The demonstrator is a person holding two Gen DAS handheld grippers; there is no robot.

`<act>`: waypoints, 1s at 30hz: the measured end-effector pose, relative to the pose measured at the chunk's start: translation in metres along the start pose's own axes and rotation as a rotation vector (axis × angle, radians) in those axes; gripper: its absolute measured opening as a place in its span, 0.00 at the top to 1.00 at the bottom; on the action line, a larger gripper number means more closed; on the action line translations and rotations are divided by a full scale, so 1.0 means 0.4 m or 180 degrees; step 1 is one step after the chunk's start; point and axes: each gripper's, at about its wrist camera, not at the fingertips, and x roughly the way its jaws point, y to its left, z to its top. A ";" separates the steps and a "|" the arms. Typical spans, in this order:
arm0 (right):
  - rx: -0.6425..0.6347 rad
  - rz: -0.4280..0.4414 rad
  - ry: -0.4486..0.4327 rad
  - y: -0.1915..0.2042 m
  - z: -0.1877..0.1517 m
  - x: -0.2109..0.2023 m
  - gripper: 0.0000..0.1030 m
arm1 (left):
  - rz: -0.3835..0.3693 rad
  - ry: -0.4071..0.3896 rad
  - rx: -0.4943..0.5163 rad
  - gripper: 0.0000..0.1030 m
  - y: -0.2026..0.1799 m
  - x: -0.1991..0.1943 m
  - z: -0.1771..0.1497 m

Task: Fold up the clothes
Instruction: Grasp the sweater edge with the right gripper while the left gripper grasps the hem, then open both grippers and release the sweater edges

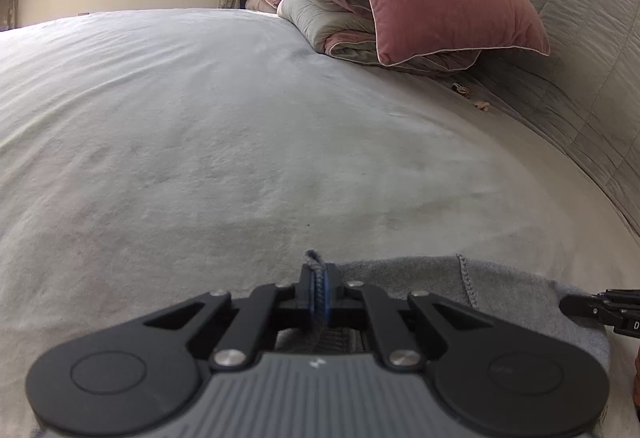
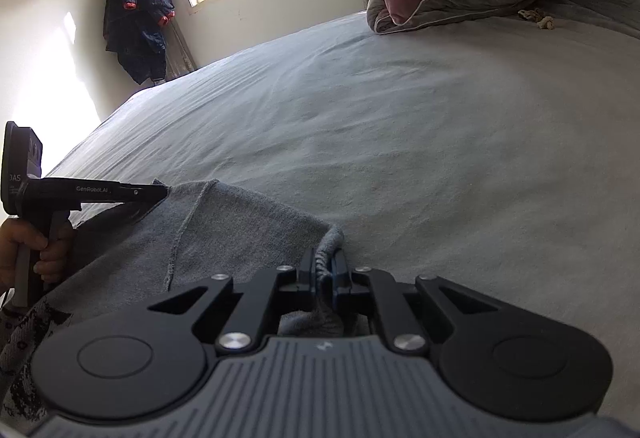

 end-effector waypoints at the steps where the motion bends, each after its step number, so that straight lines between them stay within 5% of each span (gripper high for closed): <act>1: 0.0009 -0.0053 -0.0062 -0.002 0.005 -0.008 0.93 | 0.0037 -0.0078 0.0049 0.97 -0.013 -0.005 0.009; 9: 0.0076 -0.0560 -0.0566 -0.029 0.052 -0.095 0.94 | 0.0019 -0.0465 0.0388 0.97 -0.125 0.011 0.070; 17: 0.0126 -0.0754 -0.0345 -0.069 0.025 -0.016 0.94 | 0.0302 -0.0236 0.0496 0.97 -0.139 0.136 0.012; 22: 0.0188 -0.0734 -0.0232 -0.076 0.013 0.007 0.91 | 0.0429 -0.0219 0.0633 0.95 -0.160 0.132 0.013; 25: 0.0291 -0.0665 -0.0250 -0.082 0.014 0.000 0.86 | 0.0519 -0.0206 0.0700 0.89 -0.180 0.123 0.016; 29: 0.0489 -0.0475 -0.0267 -0.100 0.020 -0.018 0.84 | 0.0511 -0.0185 0.0581 0.62 -0.195 0.089 0.018; 30: 0.0535 -0.0438 -0.0283 -0.105 0.021 -0.023 0.83 | 0.0501 -0.0180 0.0544 0.62 -0.198 0.079 0.018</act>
